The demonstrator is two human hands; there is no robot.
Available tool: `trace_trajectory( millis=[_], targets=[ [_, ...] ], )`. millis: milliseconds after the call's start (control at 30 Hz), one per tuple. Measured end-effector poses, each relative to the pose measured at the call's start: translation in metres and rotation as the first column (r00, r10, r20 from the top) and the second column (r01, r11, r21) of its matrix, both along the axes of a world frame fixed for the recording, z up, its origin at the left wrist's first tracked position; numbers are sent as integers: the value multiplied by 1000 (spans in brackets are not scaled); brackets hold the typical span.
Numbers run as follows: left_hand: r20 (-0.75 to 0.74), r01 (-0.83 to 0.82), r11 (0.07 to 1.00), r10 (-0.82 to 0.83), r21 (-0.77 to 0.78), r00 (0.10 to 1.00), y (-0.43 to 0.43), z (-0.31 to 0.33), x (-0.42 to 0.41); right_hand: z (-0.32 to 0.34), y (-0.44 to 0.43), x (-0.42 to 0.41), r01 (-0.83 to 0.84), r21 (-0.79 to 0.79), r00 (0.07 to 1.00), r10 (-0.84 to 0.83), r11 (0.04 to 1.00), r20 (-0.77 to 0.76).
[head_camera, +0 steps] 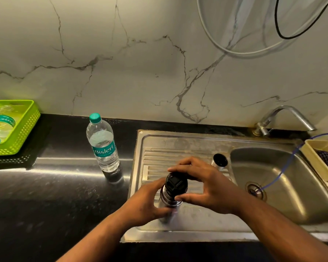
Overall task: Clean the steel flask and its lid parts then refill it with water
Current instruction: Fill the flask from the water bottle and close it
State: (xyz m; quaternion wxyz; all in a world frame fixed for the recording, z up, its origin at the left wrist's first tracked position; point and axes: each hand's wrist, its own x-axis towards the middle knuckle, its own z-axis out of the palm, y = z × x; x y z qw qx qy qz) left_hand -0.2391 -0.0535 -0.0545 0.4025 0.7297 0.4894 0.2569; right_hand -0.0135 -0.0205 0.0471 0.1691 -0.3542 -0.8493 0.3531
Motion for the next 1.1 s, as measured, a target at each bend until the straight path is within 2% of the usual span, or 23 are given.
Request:
trace_trajectory(
  millis=[633,1100],
  targets=[
    [5,39,999,-39,28,999,5,-8,-4,-3,-11,-13,110,108,983,-124,988,137],
    [34,56,998,-56,17,998,7,-10,-4,2,-13,-29,41,172,916,-105,984,388]
  ],
)
